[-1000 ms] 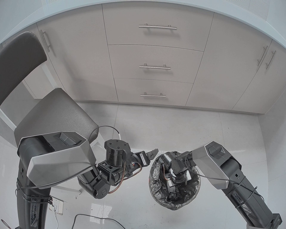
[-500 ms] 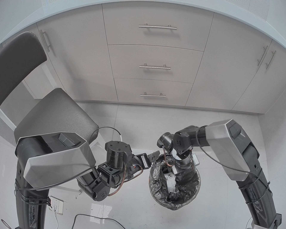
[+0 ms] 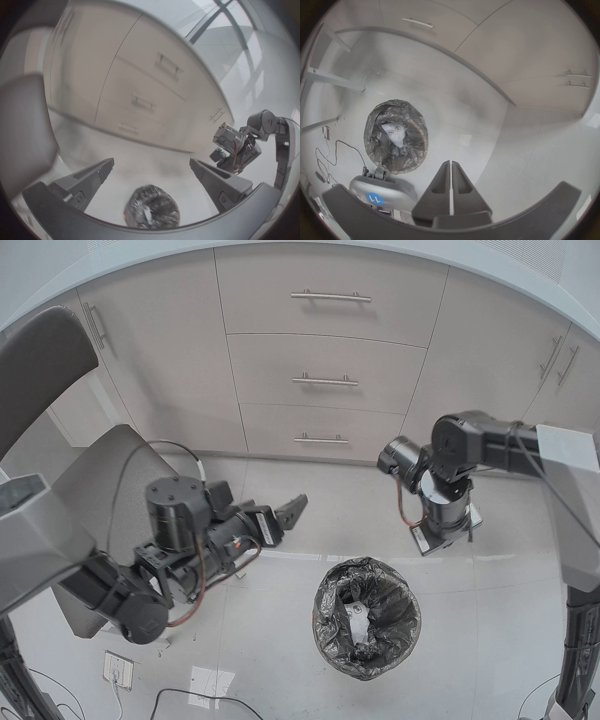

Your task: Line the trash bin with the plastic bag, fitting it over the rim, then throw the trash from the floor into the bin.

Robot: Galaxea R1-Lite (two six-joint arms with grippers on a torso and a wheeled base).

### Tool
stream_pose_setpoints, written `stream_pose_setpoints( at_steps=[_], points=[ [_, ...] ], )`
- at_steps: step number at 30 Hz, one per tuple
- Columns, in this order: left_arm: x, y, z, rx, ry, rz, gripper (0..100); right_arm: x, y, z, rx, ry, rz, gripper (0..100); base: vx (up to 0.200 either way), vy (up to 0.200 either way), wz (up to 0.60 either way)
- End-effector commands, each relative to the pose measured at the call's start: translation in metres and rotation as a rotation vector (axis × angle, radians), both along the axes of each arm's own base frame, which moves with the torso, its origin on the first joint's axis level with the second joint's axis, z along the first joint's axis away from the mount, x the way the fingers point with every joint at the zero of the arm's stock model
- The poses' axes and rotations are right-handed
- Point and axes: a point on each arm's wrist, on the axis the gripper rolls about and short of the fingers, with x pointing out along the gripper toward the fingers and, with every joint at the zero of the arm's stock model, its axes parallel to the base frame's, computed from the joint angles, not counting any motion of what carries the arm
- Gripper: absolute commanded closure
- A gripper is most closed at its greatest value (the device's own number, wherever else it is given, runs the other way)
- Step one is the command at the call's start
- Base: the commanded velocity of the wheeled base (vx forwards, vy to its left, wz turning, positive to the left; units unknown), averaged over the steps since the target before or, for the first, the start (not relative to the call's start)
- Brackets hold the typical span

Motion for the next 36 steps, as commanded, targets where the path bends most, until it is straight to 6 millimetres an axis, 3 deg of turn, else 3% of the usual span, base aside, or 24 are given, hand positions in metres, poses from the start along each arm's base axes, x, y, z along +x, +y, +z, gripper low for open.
stream_pose_setpoints(
  at_steps=[1, 4, 5, 6, 8, 9, 13, 14, 15, 17, 18, 22, 26, 27, 28, 29, 30, 33, 34, 35, 36],
  points=[
    [-0.055, 0.073, 0.097, 0.103, -0.303, 0.139, 0, -0.067, -0.061, 0.110, 0.033, -0.102, -0.049, 100, 0.000, 0.000, 0.00],
    [-0.086, 0.100, 0.119, 0.112, -0.313, 0.192, 0, -0.098, -0.091, 0.130, -0.068, -0.029, -0.107, 100, 0.000, 0.000, 0.00],
    [-0.088, 0.102, 0.121, 0.113, -0.312, 0.196, 0, -0.102, -0.093, 0.131, -0.084, -0.020, -0.111, 100, 0.000, 0.000, 0.00],
    [-0.101, 0.118, 0.129, 0.123, -0.305, 0.235, 0, -0.113, -0.100, 0.139, -0.108, -0.027, -0.137, 100, 0.000, 0.000, 0.00],
    [-0.106, 0.124, 0.133, 0.126, -0.303, 0.249, 0, -0.116, -0.103, 0.142, -0.096, -0.046, -0.156, 100, 0.000, 0.000, 0.00],
    [-0.123, 0.138, 0.140, 0.139, -0.292, 0.290, 0, -0.124, -0.113, 0.152, -0.055, -0.109, -0.217, 100, 0.000, 0.000, 0.00],
    [-0.151, 0.152, 0.150, 0.145, -0.288, 0.315, 0, -0.138, -0.132, 0.165, -0.008, -0.148, -0.269, 100, 0.000, 0.000, 0.00],
    [-0.168, 0.157, 0.153, 0.156, -0.290, 0.323, 0, -0.154, -0.137, 0.177, 0.015, -0.191, -0.268, 100, 0.000, 0.000, 0.00],
    [-0.170, 0.158, 0.154, 0.157, -0.292, 0.323, 0, -0.156, -0.137, 0.177, 0.019, -0.195, -0.268, 100, 0.000, 0.000, 0.00],
    [-0.205, 0.171, 0.161, 0.184, -0.332, 0.362, 0, -0.193, -0.148, 0.199, 0.055, -0.286, -0.239, 100, 0.000, 0.000, 0.00],
    [-0.210, 0.173, 0.162, 0.186, -0.336, 0.374, 0, -0.199, -0.150, 0.202, 0.060, -0.301, -0.235, 100, 0.000, 0.000, 0.00],
    [-0.250, 0.186, 0.167, 0.200, -0.379, 0.453, 0, -0.259, -0.169, 0.224, 0.087, -0.423, -0.175, 100, 0.000, 0.000, 0.00],
    [-0.292, 0.198, 0.157, 0.203, -0.381, 0.498, 0, -0.334, -0.194, 0.236, 0.117, -0.581, -0.131, 100, 0.000, 0.000, 0.00],
    [-0.301, 0.199, 0.153, 0.206, -0.377, 0.503, 0, -0.352, -0.199, 0.236, 0.123, -0.620, -0.124, 100, 0.000, 0.000, 0.00],
    [-0.301, 0.200, 0.153, 0.207, -0.376, 0.505, 0, -0.354, -0.200, 0.236, 0.125, -0.627, -0.123, 100, 0.000, 0.000, 0.00],
    [-0.316, 0.202, 0.144, 0.213, -0.371, 0.525, 0, -0.392, -0.212, 0.234, 0.135, -0.707, -0.101, 100, 0.000, 0.000, 0.00],
    [-0.325, 0.203, 0.138, 0.217, -0.369, 0.540, 0, -0.417, -0.219, 0.230, 0.138, -0.758, -0.082, 100, 0.000, 0.000, 0.00],
    [-0.338, 0.204, 0.123, 0.228, -0.355, 0.575, 0, -0.471, -0.235, 0.217, 0.144, -0.888, -0.060, 100, 0.000, 0.000, 0.00],
    [-0.338, 0.204, 0.123, 0.228, -0.355, 0.575, 0, -0.471, -0.235, 0.217, 0.144, -0.888, -0.060, 100, 0.000, 0.000, 0.00],
    [-0.345, 0.203, 0.115, 0.231, -0.362, 0.599, 0, -0.501, -0.240, 0.209, 0.160, -1.002, -0.081, 100, 0.000, 0.000, 0.00],
    [-0.347, 0.203, 0.110, 0.235, -0.360, 0.612, 0, -0.516, -0.242, 0.205, 0.173, -1.071, -0.095, 100, 0.000, 0.000, 0.00]
  ],
)
